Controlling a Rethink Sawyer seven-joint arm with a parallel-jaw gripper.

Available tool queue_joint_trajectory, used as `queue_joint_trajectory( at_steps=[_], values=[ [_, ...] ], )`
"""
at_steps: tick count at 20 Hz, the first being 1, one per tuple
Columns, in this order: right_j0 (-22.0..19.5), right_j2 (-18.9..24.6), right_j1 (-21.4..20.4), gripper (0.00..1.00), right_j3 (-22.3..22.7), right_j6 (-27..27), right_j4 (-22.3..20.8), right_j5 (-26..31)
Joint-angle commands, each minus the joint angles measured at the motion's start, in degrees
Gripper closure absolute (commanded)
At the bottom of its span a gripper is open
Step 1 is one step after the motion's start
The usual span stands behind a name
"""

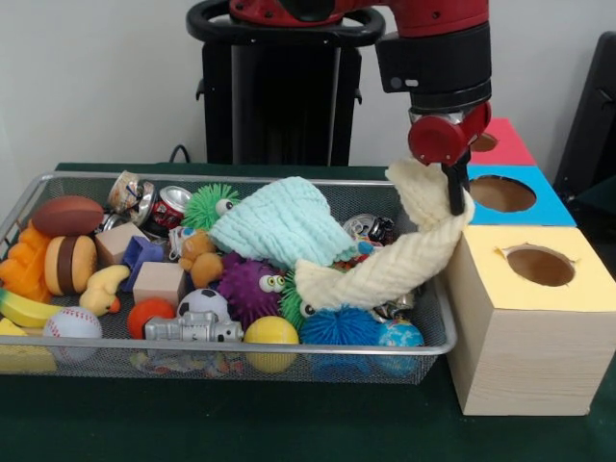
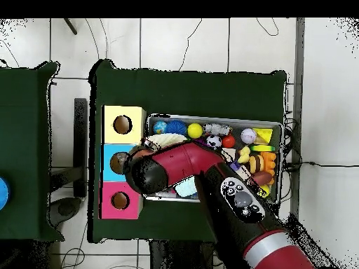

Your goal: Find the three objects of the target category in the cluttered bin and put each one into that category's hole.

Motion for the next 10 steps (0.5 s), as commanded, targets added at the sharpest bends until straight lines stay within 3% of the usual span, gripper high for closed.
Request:
queue_joint_trajectory(
  at_steps=[1, 10],
  values=[
    [-2.8, 2.5, 3.2, 1.0, -7.6, -8.4, -2.4, 11.1],
    [-6.2, 5.1, 3.2, 1.0, -9.3, -13.0, -2.7, 17.1]
  ],
)
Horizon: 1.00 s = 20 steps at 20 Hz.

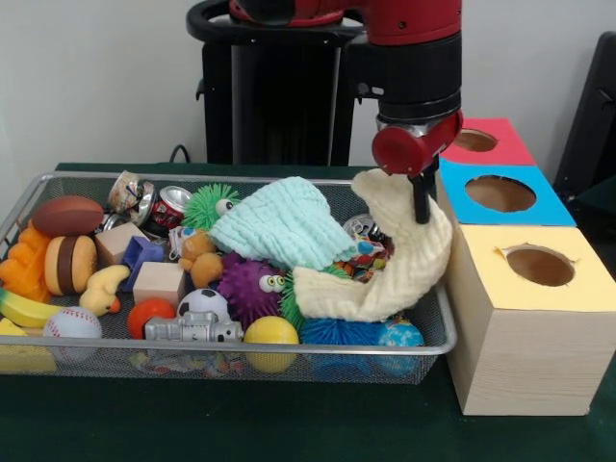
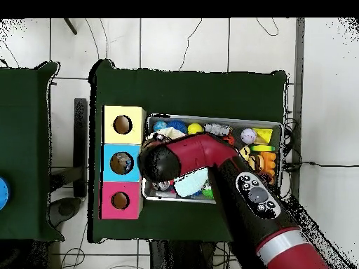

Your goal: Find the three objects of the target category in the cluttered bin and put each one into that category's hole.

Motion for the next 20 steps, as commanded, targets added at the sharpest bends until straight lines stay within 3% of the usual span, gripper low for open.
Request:
queue_joint_trajectory(
  at_steps=[1, 7, 20],
  values=[
    [-4.1, 5.1, 2.0, 1.0, -5.3, -13.8, -2.9, 10.2],
    [-6.0, 8.2, 3.7, 1.0, -5.4, -13.6, -3.6, 8.3],
    [-3.9, 7.8, 5.2, 1.0, -8.5, -10.0, -7.7, 6.6]
  ],
)
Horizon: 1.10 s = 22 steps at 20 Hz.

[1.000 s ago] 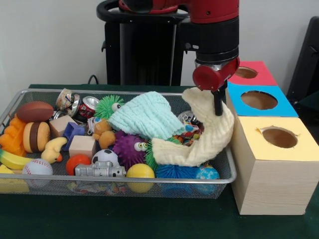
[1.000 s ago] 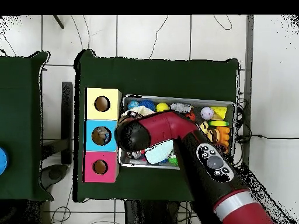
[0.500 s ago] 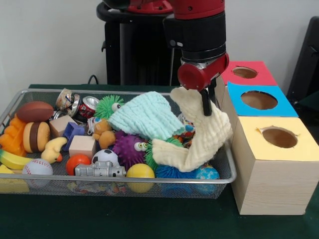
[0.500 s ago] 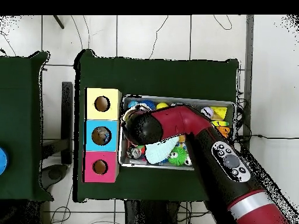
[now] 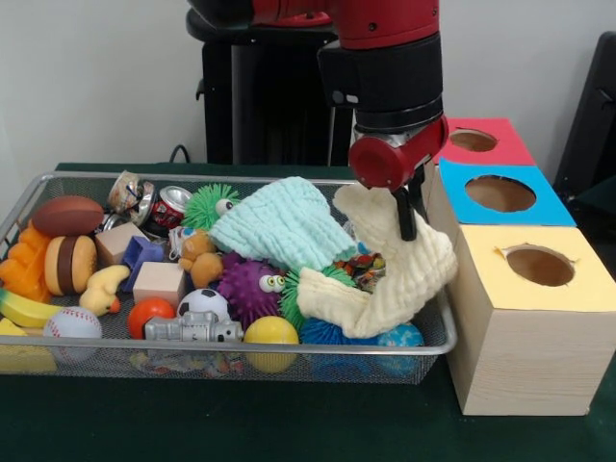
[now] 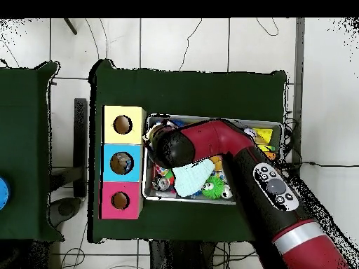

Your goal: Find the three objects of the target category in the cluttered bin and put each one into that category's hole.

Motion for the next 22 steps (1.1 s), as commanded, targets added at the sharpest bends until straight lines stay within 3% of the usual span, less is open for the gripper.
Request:
queue_joint_trajectory(
  at_steps=[1, 6, 22],
  values=[
    [1.1, 2.3, 3.0, 1.0, -4.2, -9.9, -5.2, 3.3],
    [1.1, 2.7, 4.2, 1.0, -7.0, -12.5, -7.2, 5.1],
    [0.7, 3.2, 6.2, 1.0, -8.8, -15.3, -10.7, 7.3]
  ],
)
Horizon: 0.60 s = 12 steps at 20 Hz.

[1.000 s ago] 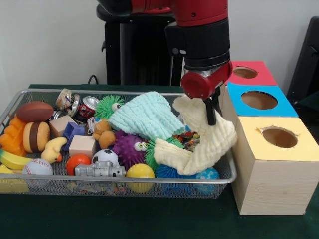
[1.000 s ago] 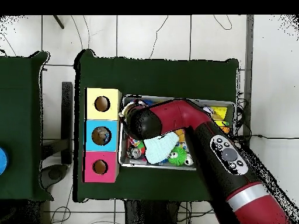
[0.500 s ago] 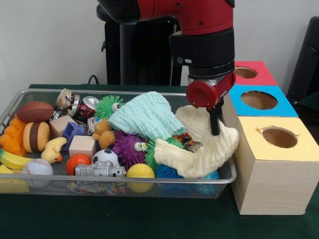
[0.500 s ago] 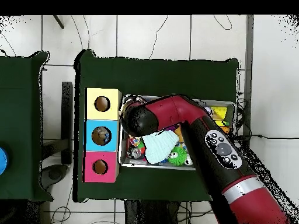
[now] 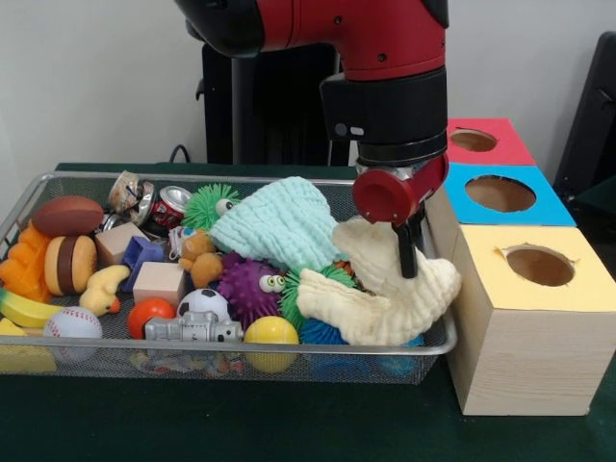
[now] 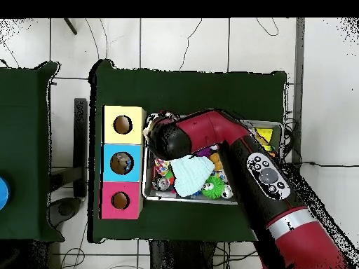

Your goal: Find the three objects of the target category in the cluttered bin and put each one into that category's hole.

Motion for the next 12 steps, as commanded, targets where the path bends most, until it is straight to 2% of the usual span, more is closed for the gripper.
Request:
queue_joint_trajectory(
  at_steps=[1, 12],
  values=[
    [-0.3, 2.1, 2.9, 1.0, -3.4, -15.5, -3.6, 7.4],
    [-0.6, 2.2, 3.8, 1.0, -2.7, -16.1, -4.3, 7.7]
  ],
)
